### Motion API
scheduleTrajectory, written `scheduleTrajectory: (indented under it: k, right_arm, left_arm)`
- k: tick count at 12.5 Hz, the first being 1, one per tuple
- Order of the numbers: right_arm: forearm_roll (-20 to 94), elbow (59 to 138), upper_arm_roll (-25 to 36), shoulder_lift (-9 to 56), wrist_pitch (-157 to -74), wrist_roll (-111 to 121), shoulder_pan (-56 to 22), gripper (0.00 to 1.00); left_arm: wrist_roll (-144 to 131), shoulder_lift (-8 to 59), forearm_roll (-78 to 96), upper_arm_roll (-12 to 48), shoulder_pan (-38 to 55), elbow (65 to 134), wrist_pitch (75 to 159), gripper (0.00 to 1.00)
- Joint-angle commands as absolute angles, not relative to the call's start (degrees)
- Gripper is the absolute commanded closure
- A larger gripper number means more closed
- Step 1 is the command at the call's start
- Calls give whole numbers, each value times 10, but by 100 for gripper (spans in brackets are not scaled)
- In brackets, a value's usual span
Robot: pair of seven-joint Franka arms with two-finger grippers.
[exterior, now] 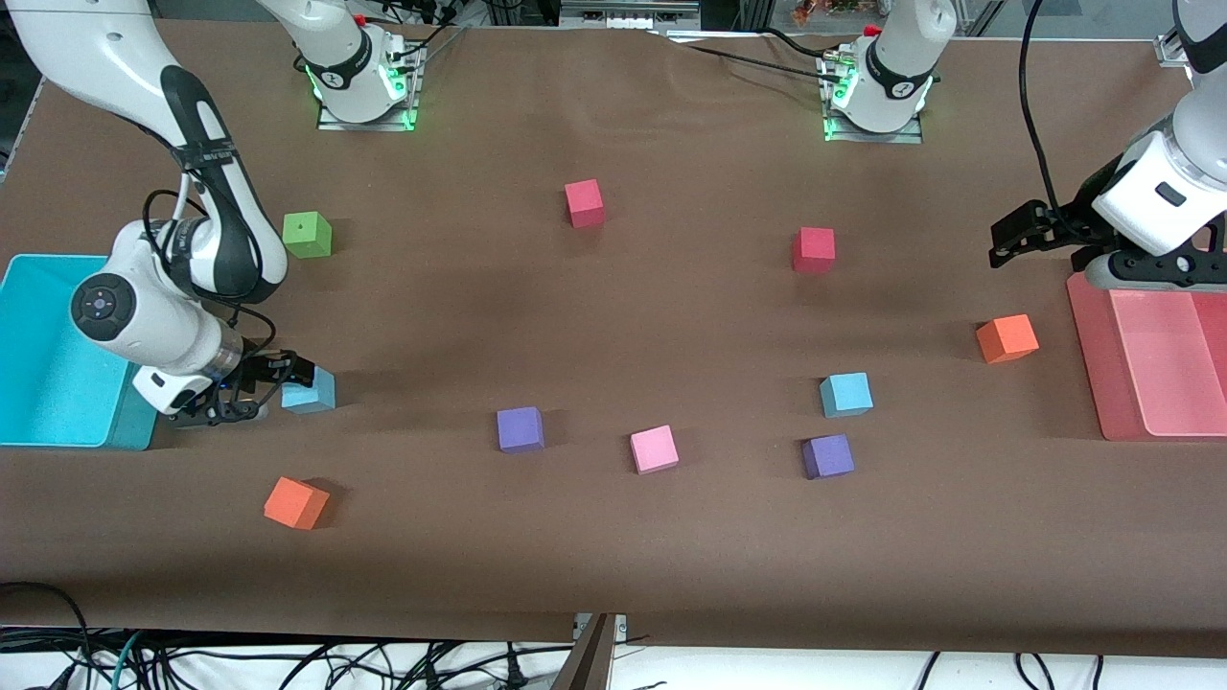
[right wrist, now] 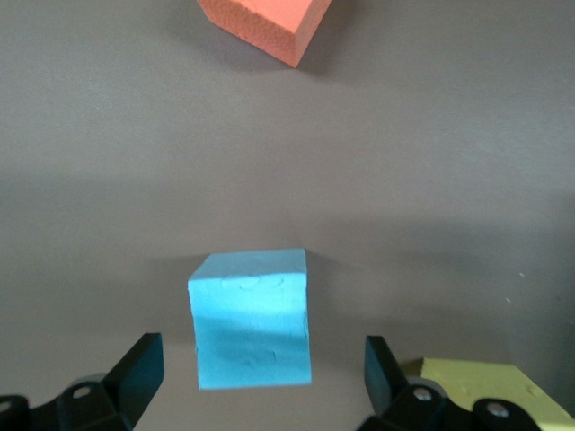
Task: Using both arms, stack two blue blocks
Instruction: 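Reach the right gripper down to the cyan cube beside the cyan bin, then close the right gripper on the cyan cube, then lift the cyan cube and carry it to the table's middle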
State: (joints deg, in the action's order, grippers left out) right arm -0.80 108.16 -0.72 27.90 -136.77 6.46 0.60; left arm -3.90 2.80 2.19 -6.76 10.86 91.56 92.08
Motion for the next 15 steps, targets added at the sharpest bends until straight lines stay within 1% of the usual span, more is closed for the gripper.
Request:
scheduleTrajectory:
  k: [1, 5, 6, 7, 8, 9, 10, 11, 13, 15]
  right_arm:
    - [-7, 1111, -10, 283, -1421, 66, 6, 1]
    - [-7, 1135, -10, 307, -1467, 66, 6, 2]
    - [-7, 1136, -10, 308, -1482, 66, 6, 14]
    - [-7, 1137, -10, 309, -1485, 67, 6, 40]
    - [-7, 1137, -10, 308, -1484, 68, 6, 57]
    - [-7, 1135, -12, 303, -1482, 68, 6, 66]
    - [-7, 1131, -21, 297, -1481, 68, 6, 70]
    - [-7, 1131, -23, 280, -1469, 68, 6, 70]
    - [-6, 1122, -42, 244, -1399, 54, 6, 70]
    - [-6, 1101, -56, 214, -1297, 10, -13, 70]
  left_arm:
    - [-25, 23, 13, -69, 109, 927, 925, 0]
    - [-25, 24, 14, -70, 109, 926, 925, 0]
    - [-25, 24, 14, -70, 109, 925, 925, 0]
    - [-25, 24, 13, -70, 110, 925, 925, 0]
    - [-25, 25, 13, -70, 110, 925, 925, 0]
    - [-26, 25, 14, -69, 110, 925, 924, 0]
    - [-26, 25, 14, -70, 110, 925, 924, 0]
    - [-26, 25, 14, -70, 111, 925, 924, 0]
    - [-26, 25, 14, -70, 112, 925, 923, 0]
    - [-26, 25, 14, -71, 112, 924, 923, 0]
